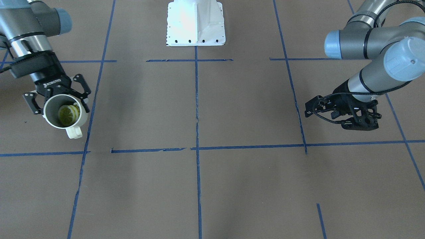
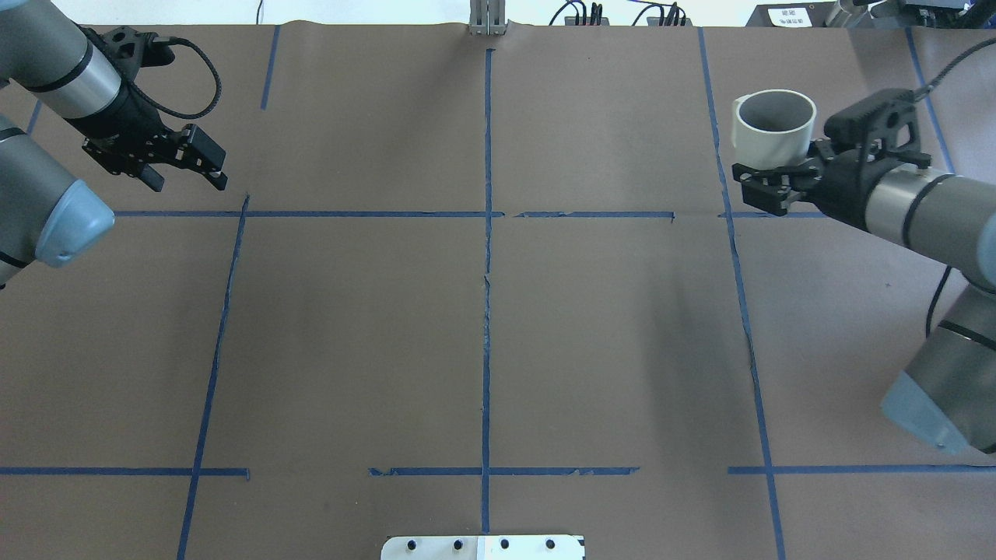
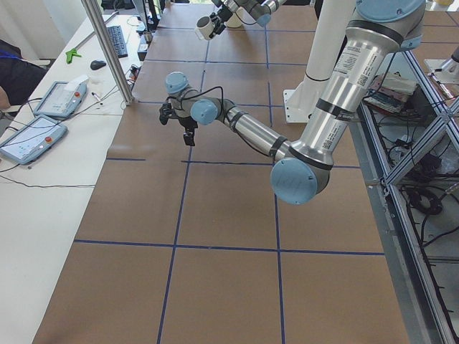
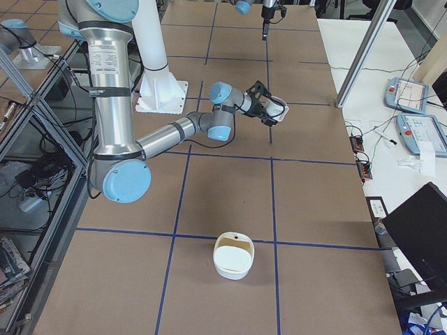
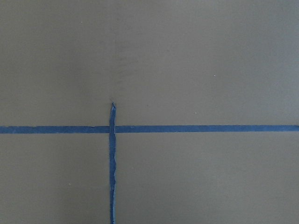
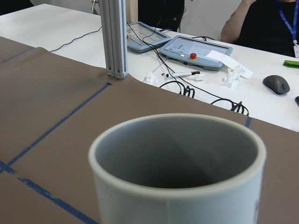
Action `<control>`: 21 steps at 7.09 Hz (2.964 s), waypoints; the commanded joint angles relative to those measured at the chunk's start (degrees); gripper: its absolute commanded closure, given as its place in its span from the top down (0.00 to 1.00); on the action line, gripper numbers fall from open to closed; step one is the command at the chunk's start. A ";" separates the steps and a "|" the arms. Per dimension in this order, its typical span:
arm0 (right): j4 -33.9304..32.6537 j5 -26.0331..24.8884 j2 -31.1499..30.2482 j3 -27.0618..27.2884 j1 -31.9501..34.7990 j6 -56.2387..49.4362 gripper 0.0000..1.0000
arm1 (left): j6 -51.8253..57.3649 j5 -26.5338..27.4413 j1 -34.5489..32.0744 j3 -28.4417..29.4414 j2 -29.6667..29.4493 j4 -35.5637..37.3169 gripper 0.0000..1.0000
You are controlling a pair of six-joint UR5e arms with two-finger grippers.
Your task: Left arm hands cup to right arm to dump lemon
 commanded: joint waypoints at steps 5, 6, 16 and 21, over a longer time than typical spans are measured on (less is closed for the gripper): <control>29.21 29.37 -20.27 -12.05 28.34 -0.36 0.15 | -2.26 6.14 0.82 -3.86 -0.09 7.60 1.00; 34.02 31.93 -20.38 -16.94 31.78 -0.18 0.13 | -2.37 6.25 1.27 -4.13 -0.09 7.60 1.00; 68.15 27.07 -16.96 -35.09 33.75 65.13 0.13 | -2.46 6.08 1.36 -6.60 0.35 7.95 1.00; 76.95 20.30 -14.76 -40.80 33.75 88.35 0.14 | -2.46 6.08 1.45 -6.60 0.17 8.04 1.00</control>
